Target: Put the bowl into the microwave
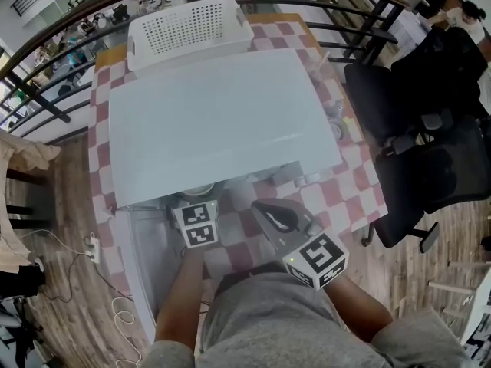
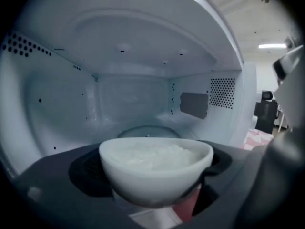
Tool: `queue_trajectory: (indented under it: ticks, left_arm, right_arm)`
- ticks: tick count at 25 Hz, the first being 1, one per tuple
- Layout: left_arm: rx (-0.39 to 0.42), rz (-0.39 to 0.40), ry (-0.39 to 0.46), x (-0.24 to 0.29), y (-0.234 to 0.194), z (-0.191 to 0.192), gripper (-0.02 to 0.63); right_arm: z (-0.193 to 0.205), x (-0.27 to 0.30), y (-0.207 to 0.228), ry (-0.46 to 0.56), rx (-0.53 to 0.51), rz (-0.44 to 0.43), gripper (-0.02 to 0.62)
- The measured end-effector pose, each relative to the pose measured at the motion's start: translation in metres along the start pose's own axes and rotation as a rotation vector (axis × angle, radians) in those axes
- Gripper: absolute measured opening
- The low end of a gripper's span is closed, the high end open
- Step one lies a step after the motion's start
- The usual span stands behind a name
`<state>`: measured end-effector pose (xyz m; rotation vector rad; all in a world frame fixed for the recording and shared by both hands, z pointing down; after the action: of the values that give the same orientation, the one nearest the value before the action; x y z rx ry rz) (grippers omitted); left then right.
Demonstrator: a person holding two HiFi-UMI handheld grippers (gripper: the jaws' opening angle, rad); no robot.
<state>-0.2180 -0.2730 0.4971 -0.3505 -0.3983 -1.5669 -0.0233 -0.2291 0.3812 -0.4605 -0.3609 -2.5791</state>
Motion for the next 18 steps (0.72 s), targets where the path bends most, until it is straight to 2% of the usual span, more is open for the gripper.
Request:
queue_trajectory:
  ticks: [13,18]
  left_arm:
    - [0.032,-0.023,-0.03,0.026,0.002,-0.003,0.537]
    - [0.1,-0.034,-0.096,0.028,0.001,-0.001,0.529]
  right_arm:
    - [-0.001,-0.006,-0.008,-0.014,-0.035,0.013,-0.002]
    - [0.0,-0.008,-0.011,-0.008,-0.037,0.006,-0.002]
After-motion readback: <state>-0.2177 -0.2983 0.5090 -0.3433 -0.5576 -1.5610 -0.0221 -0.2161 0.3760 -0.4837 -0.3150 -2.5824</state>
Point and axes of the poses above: the fingertips, and each gripper's own axes: x forward along the fingers, y to its right, z out of its underside, the point moved 7 cm from there along -x, backward along the fingers
